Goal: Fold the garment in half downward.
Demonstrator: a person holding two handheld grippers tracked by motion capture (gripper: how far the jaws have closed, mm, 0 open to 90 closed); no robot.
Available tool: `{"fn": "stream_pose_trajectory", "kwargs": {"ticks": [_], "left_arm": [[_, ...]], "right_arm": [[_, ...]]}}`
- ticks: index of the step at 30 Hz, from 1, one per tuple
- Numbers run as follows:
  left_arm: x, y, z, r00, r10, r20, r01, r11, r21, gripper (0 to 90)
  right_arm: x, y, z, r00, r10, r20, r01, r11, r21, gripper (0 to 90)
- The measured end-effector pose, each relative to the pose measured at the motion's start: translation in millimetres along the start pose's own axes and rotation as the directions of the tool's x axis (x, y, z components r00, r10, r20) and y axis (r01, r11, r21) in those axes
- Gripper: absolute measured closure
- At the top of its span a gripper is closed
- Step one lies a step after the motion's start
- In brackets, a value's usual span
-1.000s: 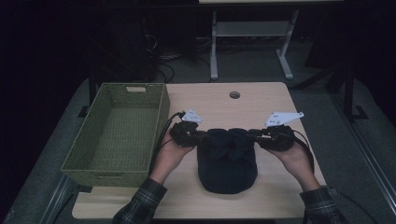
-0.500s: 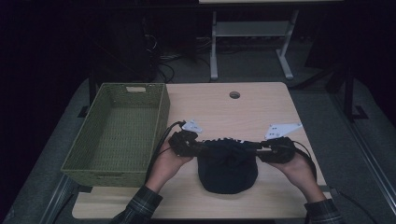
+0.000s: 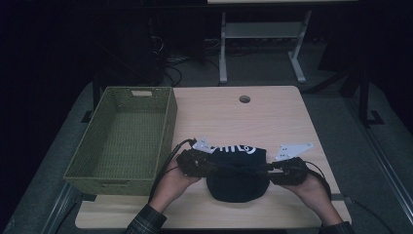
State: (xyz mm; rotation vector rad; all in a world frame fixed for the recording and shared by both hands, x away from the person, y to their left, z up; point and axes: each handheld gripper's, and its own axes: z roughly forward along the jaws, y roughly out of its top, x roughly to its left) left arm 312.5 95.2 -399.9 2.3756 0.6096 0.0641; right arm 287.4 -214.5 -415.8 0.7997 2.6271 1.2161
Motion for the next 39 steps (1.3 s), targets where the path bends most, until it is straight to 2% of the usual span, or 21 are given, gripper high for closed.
{"fn": "stream_pose_trajectory", "kwargs": {"ticks": [4,11,12,15,22,23,25,26,28,30,32,34,35,39], "left_arm": [[-4.3,-4.6,3.4,0.9999,0.009,0.012,-0.009,0.9996,0.026,76.7],[-9.4,-15.5,11.1,0.9996,-0.004,0.028,0.002,0.9979,0.065,76.7],[-9.6,-16.2,11.2,0.9995,0.005,0.031,-0.008,0.9973,0.073,76.7],[-12.9,-17.6,11.7,0.9994,-0.002,0.035,0.000,0.9976,0.070,76.7],[-16.3,-22.9,14.5,0.9990,-0.014,0.042,0.011,0.9971,0.076,76.6],[-16.0,-23.5,13.6,0.9990,-0.007,0.045,0.003,0.9965,0.084,76.6],[-17.2,-23.8,10.0,0.9988,-0.019,0.046,0.015,0.9971,0.074,76.4],[-16.4,-23.7,7.2,0.9989,-0.005,0.046,0.002,0.9970,0.078,76.3],[-17.1,-23.6,3.2,0.9989,-0.009,0.046,0.006,0.9974,0.072,76.4],[-18.6,-23.8,-0.1,0.9987,-0.024,0.045,0.022,0.9977,0.065,76.2],[-18.4,-23.7,-4.7,0.9989,-0.017,0.043,0.014,0.9976,0.067,76.1],[-20.1,-23.3,-8.2,0.9988,-0.032,0.038,0.031,0.9986,0.044,76.1],[-19.5,-22.8,-11.1,0.9991,-0.021,0.037,0.019,0.9986,0.050,76.1],[-19.2,-18.2,-18.0,0.9994,-0.024,0.026,0.023,0.9992,0.034,76.9]], "right_arm": [[4.5,-4.4,3.0,0.9999,-0.008,-0.007,0.008,1.000,0.010,66.9],[12.3,-11.4,8.7,0.9992,-0.019,-0.035,0.021,0.999,0.041,65.8],[13.4,-13.0,10.3,0.9990,-0.019,-0.041,0.021,0.999,0.047,65.5],[16.0,-17.1,14.3,0.9984,-0.020,-0.053,0.023,0.997,0.071,65.0],[20.9,-23.5,18.4,0.9979,-0.011,-0.064,0.017,0.996,0.089,63.1],[21.3,-24.1,18.6,0.9977,-0.014,-0.066,0.020,0.996,0.088,62.0],[22.4,-24.2,16.8,0.9976,-0.012,-0.068,0.017,0.997,0.077,58.9],[22.5,-23.8,14.5,0.9976,-0.011,-0.068,0.016,0.997,0.071,57.4],[22.1,-22.9,10.3,0.9982,-0.004,-0.060,0.008,0.998,0.059,54.9],[21.6,-22.2,6.5,0.9985,-0.001,-0.055,0.004,0.999,0.046,53.3],[21.3,-21.0,0.6,0.9989,-0.003,-0.048,0.005,0.999,0.034,52.0],[21.5,-19.8,-5.6,0.9991,0.000,-0.043,0.001,1.000,0.018,51.8],[21.3,-19.3,-8.2,0.9990,0.000,-0.045,0.001,1.000,0.009,51.4],[18.9,-16.1,-20.6,0.9993,0.010,-0.036,-0.012,0.999,-0.038,52.3]]}}
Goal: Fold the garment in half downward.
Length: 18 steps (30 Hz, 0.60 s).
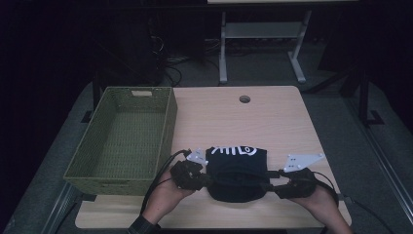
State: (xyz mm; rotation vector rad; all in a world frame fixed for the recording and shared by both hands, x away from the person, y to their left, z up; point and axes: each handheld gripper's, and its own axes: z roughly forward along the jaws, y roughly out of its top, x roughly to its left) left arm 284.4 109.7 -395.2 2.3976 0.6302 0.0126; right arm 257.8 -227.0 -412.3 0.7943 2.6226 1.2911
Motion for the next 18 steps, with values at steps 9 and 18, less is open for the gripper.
{"fn": "stream_pose_trajectory", "kwargs": {"ticks": [9,18], "left_arm": [[8.8,14.9,-7.4,0.9994,-0.004,-0.035,0.003,0.9993,-0.036,85.3],[22.6,32.2,6.7,0.9970,-0.018,-0.076,0.014,0.9985,-0.053,88.3]], "right_arm": [[-19.0,10.3,-2.3,0.9995,0.019,0.025,-0.018,0.999,-0.029,67.9],[-29.5,15.0,13.9,0.9994,0.005,0.035,-0.005,1.000,-0.004,89.2]]}}
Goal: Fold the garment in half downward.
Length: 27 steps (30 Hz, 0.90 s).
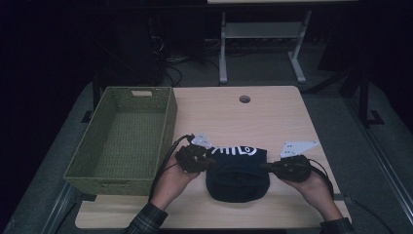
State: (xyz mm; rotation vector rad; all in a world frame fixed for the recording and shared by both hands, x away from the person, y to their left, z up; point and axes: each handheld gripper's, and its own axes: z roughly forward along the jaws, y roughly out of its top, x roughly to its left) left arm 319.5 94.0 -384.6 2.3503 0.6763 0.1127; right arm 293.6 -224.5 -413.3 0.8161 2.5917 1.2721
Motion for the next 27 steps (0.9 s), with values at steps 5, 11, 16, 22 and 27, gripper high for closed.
{"fn": "stream_pose_trajectory", "kwargs": {"ticks": [5,11,16,22,27], "left_arm": [[8.8,6.5,11.4,0.9999,-0.014,-0.004,0.014,0.9999,0.003,88.3],[21.2,18.4,23.5,0.9992,-0.032,-0.026,0.031,0.9995,-0.010,88.3],[28.7,28.0,38.1,0.9989,-0.031,-0.035,0.031,0.9995,0.002,88.3],[36.1,28.0,58.4,0.9994,-0.020,-0.028,0.022,0.9987,0.046,88.3],[39.1,25.3,70.6,0.9996,-0.028,-0.011,0.028,0.9978,0.060,88.7]], "right_arm": [[-1.7,-3.7,6.3,1.0000,0.004,-0.002,-0.004,1.000,0.013,89.4],[-3.8,-8.3,11.8,1.0000,0.009,-0.001,-0.009,0.999,0.041,89.5],[-1.6,-12.4,14.8,0.9998,0.016,-0.015,-0.015,0.999,0.046,89.6],[3.4,-18.5,18.4,0.9991,0.022,-0.035,-0.020,0.998,0.065,89.6],[10.5,-23.2,23.9,0.9981,0.021,-0.058,-0.016,0.997,0.075,89.6]]}}
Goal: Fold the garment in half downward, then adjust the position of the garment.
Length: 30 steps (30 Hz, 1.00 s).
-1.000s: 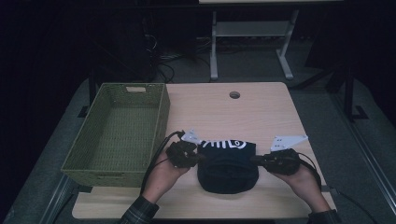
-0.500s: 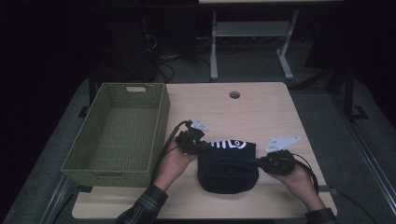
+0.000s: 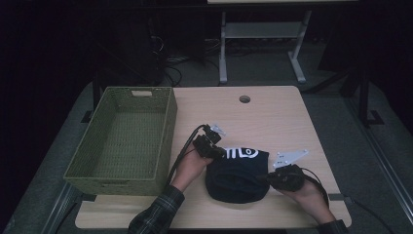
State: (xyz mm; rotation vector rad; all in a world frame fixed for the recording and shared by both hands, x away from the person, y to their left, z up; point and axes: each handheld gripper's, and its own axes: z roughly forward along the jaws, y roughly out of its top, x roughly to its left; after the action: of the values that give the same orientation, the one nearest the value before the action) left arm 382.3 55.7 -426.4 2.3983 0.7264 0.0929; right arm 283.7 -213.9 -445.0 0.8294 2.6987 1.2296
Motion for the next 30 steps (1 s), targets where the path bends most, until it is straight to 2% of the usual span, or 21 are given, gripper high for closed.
{"fn": "stream_pose_trajectory", "kwargs": {"ticks": [6,7,8,12,13,15,17,18,20,22,25,27,30], "left_arm": [[1.9,-1.2,12.6,0.9999,0.000,0.013,0.000,0.9999,0.015,90.0],[2.1,-0.5,13.5,0.9998,0.007,0.017,-0.007,0.9995,0.031,90.0],[0.9,0.1,15.4,0.9999,-0.004,0.017,0.004,0.9997,0.023,90.0],[-0.1,3.1,18.6,0.9995,0.028,0.018,-0.028,0.9987,0.042,90.0],[-0.4,3.4,18.5,0.9991,0.039,0.014,-0.039,0.9982,0.045,90.0],[-1.5,3.7,16.2,0.9994,0.031,0.014,-0.032,0.9988,0.037,90.0],[-3.1,3.9,10.9,0.9997,0.019,0.014,-0.020,0.9997,0.011,89.9],[-3.6,3.9,5.8,0.9996,0.026,0.014,-0.026,0.9997,0.005,89.9],[-7.7,2.8,-3.4,0.9996,0.016,0.022,-0.016,0.9995,-0.027,89.9],[-12.8,1.1,-12.9,0.9992,0.035,0.021,-0.034,0.9990,-0.030,89.9],[-21.4,-5.9,-23.3,0.9992,0.032,0.025,-0.031,0.9988,-0.038,89.7],[-24.7,-13.5,-25.1,0.9986,0.044,0.028,-0.044,0.9990,-0.002,89.5],[-25.2,-22.7,-21.9,0.9988,0.036,0.034,-0.037,0.9992,0.015,89.3]], "right_arm": [[12.9,-0.2,12.8,0.9992,-0.034,-0.020,0.034,0.999,0.040,89.7],[14.5,-0.1,14.3,0.9990,-0.037,-0.025,0.038,0.998,0.040,89.7],[17.3,0.1,16.2,0.9988,-0.038,-0.031,0.039,0.998,0.042,89.7],[27.7,1.2,24.3,0.9967,-0.063,-0.053,0.065,0.996,0.053,89.7],[29.5,1.7,25.5,0.9962,-0.068,-0.055,0.071,0.996,0.055,89.7],[30.8,2.9,26.2,0.9954,-0.074,-0.060,0.077,0.996,0.054,89.7],[29.6,3.3,23.7,0.9951,-0.074,-0.065,0.077,0.996,0.041,89.6],[29.1,3.9,20.9,0.9953,-0.066,-0.071,0.068,0.997,0.028,89.6],[27.7,5.6,13.4,0.9961,-0.057,-0.067,0.056,0.998,-0.012,89.6],[26.2,7.7,5.6,0.9972,-0.053,-0.053,0.051,0.997,-0.050,89.6],[21.2,8.5,-1.6,0.9987,-0.045,-0.022,0.044,0.996,-0.081,89.6],[17.9,6.9,-1.1,0.9994,-0.035,-0.001,0.035,0.997,-0.070,89.6],[14.8,5.5,3.1,0.9993,-0.032,0.019,0.033,0.999,-0.043,89.6]]}}
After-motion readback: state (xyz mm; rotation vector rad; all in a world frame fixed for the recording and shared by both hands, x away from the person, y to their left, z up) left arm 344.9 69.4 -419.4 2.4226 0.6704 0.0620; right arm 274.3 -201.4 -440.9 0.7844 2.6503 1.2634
